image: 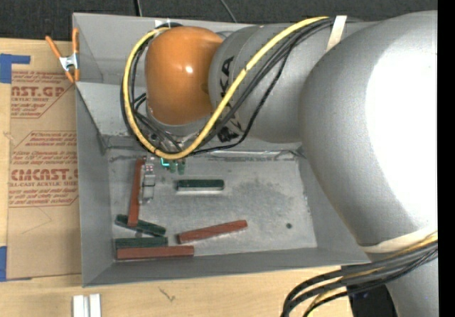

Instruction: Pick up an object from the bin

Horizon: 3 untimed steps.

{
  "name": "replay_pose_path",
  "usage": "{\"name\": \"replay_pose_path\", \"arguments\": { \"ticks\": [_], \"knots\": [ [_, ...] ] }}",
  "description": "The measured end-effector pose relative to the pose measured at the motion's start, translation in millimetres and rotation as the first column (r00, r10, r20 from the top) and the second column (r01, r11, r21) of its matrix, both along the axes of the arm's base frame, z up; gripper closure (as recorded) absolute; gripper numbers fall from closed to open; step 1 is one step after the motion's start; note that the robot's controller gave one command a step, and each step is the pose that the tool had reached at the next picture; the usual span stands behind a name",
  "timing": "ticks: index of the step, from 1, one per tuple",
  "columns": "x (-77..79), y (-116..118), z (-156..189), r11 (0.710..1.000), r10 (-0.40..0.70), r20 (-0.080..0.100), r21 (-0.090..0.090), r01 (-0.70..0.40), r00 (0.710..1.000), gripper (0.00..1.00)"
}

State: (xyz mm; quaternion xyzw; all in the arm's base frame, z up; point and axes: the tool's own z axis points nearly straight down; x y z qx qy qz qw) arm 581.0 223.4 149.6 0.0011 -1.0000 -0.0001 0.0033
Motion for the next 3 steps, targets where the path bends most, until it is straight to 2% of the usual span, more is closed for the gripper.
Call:
{"name": "replay_pose_path", "arguments": {
  "ticks": [1,2,3],
  "knots": [
    [2.2,-0.6,4.8,1.000,-0.001,0.007,0.002,0.001,1.000,0.00],
    [-8.7,-2.3,-19.0,0.986,0.165,0.017,0.002,-0.165,0.986,0.00],
    [-57.4,18.9,-77.8,0.859,0.513,0.009,0.002,-0.513,0.859,1.00]
  ]
}}
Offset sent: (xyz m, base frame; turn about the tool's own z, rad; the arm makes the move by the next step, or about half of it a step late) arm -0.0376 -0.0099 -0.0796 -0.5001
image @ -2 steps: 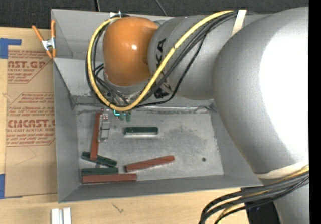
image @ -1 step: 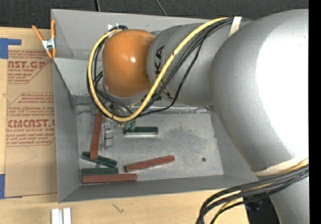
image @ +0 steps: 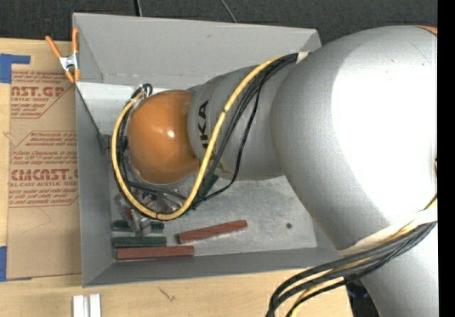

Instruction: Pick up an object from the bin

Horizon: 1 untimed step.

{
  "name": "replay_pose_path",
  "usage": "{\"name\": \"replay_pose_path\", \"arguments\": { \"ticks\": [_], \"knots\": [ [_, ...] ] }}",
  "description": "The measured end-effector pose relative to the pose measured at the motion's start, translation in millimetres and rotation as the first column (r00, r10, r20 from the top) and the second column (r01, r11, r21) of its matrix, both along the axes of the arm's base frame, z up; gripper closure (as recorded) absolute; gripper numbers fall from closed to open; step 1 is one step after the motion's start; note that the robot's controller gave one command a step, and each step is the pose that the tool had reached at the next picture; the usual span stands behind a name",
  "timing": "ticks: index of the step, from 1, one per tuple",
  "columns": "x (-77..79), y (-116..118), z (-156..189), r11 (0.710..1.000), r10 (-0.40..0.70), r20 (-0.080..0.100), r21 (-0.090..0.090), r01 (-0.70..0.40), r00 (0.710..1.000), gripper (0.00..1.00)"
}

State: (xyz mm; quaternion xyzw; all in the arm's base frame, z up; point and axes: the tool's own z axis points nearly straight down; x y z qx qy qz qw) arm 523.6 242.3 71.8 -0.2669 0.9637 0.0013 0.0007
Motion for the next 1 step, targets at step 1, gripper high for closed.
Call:
{"name": "replay_pose_path", "arguments": {
  "ticks": [1],
  "knots": [
    [0.0,0.0,0.0,1.000,0.000,0.000,0.000,0.000,1.000,1.00]
  ]
}}
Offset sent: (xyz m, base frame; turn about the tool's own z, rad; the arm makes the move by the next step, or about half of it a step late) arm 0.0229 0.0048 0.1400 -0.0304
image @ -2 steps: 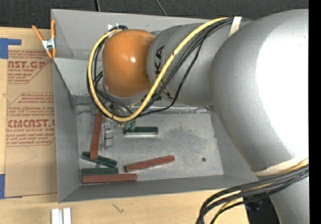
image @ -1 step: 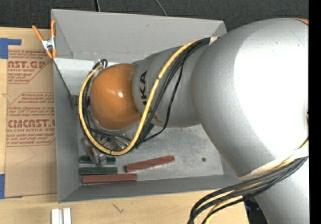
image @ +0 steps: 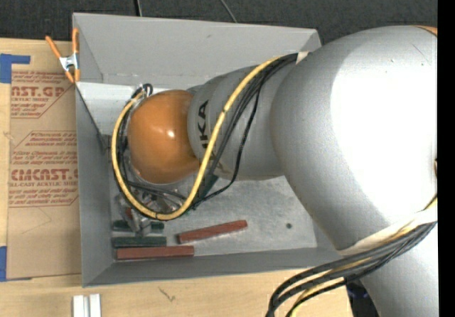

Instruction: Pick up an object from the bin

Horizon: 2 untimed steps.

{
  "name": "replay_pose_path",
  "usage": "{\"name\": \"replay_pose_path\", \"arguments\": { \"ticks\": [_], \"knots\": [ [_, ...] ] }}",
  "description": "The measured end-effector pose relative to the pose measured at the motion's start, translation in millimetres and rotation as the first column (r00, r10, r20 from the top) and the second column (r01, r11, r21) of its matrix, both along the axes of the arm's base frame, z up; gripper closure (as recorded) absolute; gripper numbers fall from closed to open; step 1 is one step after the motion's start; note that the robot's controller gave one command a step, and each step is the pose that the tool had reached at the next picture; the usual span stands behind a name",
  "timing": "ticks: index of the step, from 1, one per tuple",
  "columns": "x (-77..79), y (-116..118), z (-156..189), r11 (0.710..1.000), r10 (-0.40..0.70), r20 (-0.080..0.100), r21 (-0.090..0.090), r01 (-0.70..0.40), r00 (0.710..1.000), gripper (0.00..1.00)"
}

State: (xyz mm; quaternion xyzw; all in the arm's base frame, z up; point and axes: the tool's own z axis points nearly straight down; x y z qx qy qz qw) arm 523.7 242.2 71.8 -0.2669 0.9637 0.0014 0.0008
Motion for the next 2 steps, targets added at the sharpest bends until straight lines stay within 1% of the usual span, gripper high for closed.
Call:
{"name": "replay_pose_path", "arguments": {
  "ticks": [1,2],
  "knots": [
    [23.4,6.1,140.6,1.000,0.031,0.003,0.000,-0.031,1.000,1.00],
    [23.1,5.9,140.0,1.000,0.031,0.001,0.000,-0.031,1.000,0.00]
  ]
}}
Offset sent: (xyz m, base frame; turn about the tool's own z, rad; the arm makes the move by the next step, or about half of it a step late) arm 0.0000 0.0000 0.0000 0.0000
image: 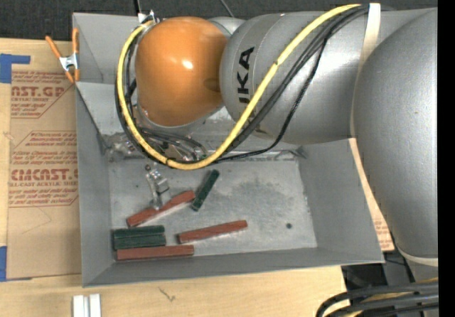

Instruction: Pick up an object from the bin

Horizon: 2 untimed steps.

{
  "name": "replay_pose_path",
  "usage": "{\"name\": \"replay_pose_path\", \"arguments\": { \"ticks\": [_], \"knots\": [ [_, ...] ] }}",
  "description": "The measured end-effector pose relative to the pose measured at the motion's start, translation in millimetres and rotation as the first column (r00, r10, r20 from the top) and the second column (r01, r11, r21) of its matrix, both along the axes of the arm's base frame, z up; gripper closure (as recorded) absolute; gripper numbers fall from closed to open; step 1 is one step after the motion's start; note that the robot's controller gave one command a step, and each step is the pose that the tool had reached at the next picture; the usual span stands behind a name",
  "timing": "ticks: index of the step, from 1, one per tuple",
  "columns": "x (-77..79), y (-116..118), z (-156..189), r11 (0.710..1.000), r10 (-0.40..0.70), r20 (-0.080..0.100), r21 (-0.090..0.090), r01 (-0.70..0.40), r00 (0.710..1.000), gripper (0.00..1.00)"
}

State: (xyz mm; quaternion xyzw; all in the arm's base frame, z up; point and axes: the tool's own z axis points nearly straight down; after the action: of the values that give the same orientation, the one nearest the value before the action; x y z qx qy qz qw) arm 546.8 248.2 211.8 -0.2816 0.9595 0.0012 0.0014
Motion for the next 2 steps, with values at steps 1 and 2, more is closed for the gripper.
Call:
{"name": "replay_pose_path", "arguments": {
  "ticks": [1,2],
  "knots": [
    [0.0,0.0,0.0,1.000,0.000,0.000,0.000,0.000,1.000,0.00],
    [-16.6,-11.7,-48.7,1.000,0.014,0.005,0.002,-0.014,1.000,0.00]
  ]
}}
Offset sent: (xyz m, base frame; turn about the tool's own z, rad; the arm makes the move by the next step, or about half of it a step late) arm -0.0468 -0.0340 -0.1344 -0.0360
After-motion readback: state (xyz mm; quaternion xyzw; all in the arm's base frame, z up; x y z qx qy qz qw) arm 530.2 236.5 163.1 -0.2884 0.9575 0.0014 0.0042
